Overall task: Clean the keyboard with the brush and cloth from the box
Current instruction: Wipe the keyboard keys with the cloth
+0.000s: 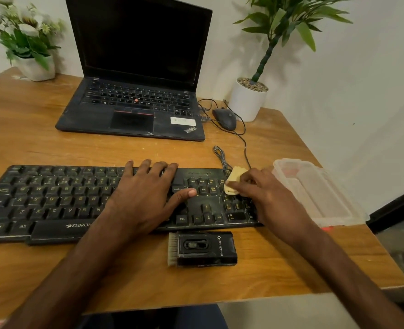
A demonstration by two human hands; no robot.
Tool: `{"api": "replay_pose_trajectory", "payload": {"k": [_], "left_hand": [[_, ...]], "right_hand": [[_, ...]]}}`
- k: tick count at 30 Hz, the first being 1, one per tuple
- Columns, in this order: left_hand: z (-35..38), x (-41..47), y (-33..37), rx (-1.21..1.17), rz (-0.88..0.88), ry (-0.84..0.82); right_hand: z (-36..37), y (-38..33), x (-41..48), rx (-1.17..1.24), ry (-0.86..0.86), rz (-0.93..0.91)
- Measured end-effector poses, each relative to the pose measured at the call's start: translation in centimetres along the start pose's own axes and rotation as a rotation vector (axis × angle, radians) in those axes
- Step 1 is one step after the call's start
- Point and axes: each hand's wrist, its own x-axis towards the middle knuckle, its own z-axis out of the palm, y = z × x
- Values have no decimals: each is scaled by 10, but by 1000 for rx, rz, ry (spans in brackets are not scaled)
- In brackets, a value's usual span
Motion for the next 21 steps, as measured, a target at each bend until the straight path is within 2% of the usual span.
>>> {"api": "replay_pose_trajectory", "payload": {"k": [5,6,9,10,14,16,18,21], "left_hand": [[1,-4,5,5,19,15],[0,-4,6,0,21,13],[-4,-4,6,21,13,-16],[-5,-5,7,40,8,-23],[-1,-19,5,48,-14,-37],[2,-22,5,48,-23,-37],[3,-22,5,60,-36,-20],[4,-19,6,67,-49,5]], "right_hand": [[-43,18,1,287,-271,86],[-49,17,5,302,-233,100],[-44,-2,19,270,164,170],[-34,-12,22,281,225,215],[16,-50,13,217,104,327],[22,-49,11,215,117,388],[20,-37,16,151,56,346],[12,-24,17,73,-52,142]]}}
